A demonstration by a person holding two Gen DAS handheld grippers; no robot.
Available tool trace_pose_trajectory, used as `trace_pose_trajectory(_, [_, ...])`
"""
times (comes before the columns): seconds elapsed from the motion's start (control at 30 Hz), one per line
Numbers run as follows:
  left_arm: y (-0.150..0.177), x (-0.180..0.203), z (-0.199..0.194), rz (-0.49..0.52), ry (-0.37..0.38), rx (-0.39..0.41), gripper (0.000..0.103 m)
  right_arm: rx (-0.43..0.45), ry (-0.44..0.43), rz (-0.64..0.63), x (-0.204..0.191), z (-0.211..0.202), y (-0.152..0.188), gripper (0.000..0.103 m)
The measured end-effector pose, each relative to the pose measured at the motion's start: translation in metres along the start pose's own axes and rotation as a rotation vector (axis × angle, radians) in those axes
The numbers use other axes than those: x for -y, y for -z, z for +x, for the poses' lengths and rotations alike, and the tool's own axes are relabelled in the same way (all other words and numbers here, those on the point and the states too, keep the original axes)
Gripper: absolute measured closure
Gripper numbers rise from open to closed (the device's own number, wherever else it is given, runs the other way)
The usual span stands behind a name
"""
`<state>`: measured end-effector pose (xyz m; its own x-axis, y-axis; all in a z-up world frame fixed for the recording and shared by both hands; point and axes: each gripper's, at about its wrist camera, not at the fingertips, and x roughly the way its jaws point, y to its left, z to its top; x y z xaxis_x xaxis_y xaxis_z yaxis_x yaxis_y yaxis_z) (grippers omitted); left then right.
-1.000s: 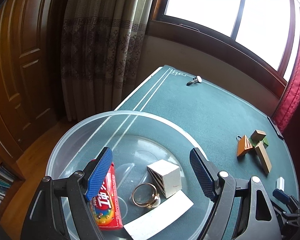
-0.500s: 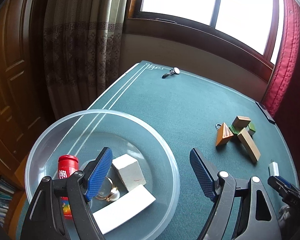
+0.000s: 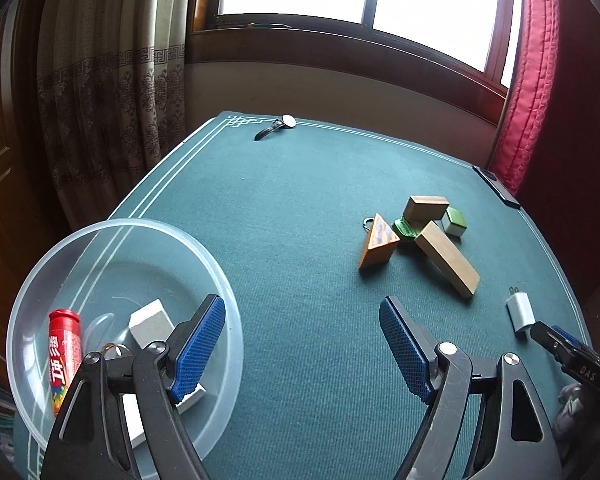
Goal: Organize rigid objects
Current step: 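Grasp the white phone charger with the right tool while the left tool withdraws from the bowl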
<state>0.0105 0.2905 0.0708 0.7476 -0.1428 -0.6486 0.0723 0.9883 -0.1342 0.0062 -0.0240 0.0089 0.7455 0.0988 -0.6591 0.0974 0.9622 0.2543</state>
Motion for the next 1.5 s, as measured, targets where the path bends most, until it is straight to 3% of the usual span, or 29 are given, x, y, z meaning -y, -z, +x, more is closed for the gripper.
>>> trace_pose_trajectory(0.43, [0.009,0.023,0.01,0.042,0.048,-0.05,0.022,-0.089,0.178,-0.046,0.011,0.021,-0.01,0.005])
trace_pose_trajectory(0.7, [0.011,0.025,0.017,0.042,0.059,-0.071,0.022,-0.082,0.285,0.039,0.049,0.017,-0.018,0.005])
trace_pose_trajectory(0.83, [0.013,0.028,0.021,0.045,0.073,-0.085,0.022,-0.064,0.233,0.059,0.05,0.01,-0.018,0.005])
trace_pose_trajectory(1.07, [0.013,0.033,0.025,0.054,0.087,-0.096,0.022,-0.05,0.14,0.008,0.013,0.019,-0.024,0.005])
trace_pose_trajectory(1.17, [0.013,0.03,0.026,0.047,0.083,-0.098,0.022,-0.067,0.137,0.006,0.004,0.031,-0.029,0.014])
trace_pose_trajectory(1.23, [0.014,0.029,0.027,0.042,0.08,-0.102,0.022,-0.088,0.145,0.007,0.001,0.041,-0.031,0.026])
trace_pose_trajectory(1.33, [0.014,0.028,0.03,0.042,0.076,-0.107,0.022,-0.068,0.167,-0.014,-0.005,0.046,-0.034,0.036])
trace_pose_trajectory(1.5, [0.013,0.035,0.038,0.059,0.074,-0.113,0.022,-0.052,0.174,-0.039,-0.004,0.047,-0.034,0.039])
